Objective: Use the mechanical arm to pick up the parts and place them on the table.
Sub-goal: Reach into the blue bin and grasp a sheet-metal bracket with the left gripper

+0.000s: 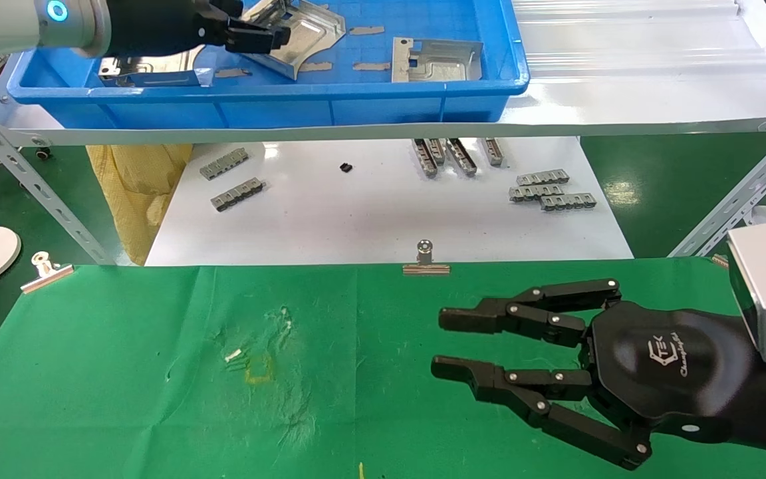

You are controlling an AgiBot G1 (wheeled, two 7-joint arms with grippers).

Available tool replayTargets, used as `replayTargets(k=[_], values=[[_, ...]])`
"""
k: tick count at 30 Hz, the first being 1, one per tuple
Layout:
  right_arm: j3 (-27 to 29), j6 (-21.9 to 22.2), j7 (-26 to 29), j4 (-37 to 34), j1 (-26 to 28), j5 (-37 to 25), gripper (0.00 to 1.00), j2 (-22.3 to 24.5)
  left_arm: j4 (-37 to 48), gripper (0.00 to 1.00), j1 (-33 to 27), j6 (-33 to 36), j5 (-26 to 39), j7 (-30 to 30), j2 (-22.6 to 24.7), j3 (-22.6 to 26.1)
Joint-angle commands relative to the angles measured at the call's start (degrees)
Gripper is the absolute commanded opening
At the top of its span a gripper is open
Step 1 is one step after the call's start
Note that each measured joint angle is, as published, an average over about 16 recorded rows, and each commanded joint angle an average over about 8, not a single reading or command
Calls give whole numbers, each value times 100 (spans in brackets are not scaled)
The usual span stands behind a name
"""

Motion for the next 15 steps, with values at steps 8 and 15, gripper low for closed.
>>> replayTargets(k=[8,15], values=[[0,0,0,0,0,0,100,0,147,0,-14,-109,4,96,52,0],[0,0,0,0,0,0,100,0,226,0,-30,-259,-12,144,104,-13]])
